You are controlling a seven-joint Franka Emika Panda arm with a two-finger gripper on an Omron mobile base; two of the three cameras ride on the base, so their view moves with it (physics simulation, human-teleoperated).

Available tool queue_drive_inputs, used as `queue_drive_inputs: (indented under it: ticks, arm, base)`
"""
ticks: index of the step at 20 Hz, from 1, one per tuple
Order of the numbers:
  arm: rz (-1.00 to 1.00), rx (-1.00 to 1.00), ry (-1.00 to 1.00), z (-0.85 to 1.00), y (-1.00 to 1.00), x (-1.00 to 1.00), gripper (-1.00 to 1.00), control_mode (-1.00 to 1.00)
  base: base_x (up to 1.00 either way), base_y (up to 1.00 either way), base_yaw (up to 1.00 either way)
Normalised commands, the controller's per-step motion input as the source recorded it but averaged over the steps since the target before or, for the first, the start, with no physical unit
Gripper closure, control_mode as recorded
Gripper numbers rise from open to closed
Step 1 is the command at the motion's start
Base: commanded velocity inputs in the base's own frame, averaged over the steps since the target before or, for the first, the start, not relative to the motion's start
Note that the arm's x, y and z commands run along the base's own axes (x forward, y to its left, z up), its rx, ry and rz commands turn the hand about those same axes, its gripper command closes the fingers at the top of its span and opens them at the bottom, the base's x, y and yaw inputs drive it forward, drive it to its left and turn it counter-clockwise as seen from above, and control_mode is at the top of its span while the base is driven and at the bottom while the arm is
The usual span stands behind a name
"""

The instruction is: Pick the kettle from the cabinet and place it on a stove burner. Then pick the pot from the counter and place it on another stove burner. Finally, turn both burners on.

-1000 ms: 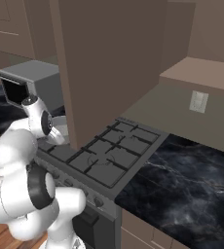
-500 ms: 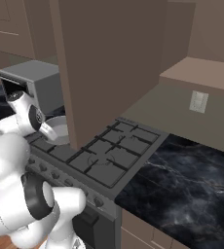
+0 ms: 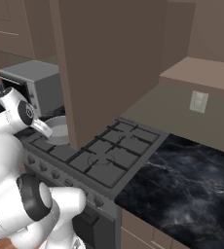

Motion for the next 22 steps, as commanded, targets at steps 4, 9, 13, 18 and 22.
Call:
queue_drive_inputs:
  ticks: [4,9,13,18,22]
  arm:
    - [0.00,-0.10,0.06,0.21,0.02,-0.08,-1.00,-1.00]
    - [0.00,-0.08,0.03,0.18,0.02,-0.13,-1.00,-1.00]
    - [0.00,-0.06,-0.01,0.02,0.05,-0.31,-1.00,-1.00]
    - [0.00,-0.02,-0.03,-0.04,0.07,-0.36,-1.00,-1.00]
    - [0.00,0.00,-0.02,0.00,0.03,-0.34,-1.00,-1.00]
  base:
    - [0.00,0.00,0.00]
    - [0.00,0.00,0.00]
    - [0.00,0.00,0.00]
    - [0.00,0.00,0.00]
    - [0.00,0.00,0.00]
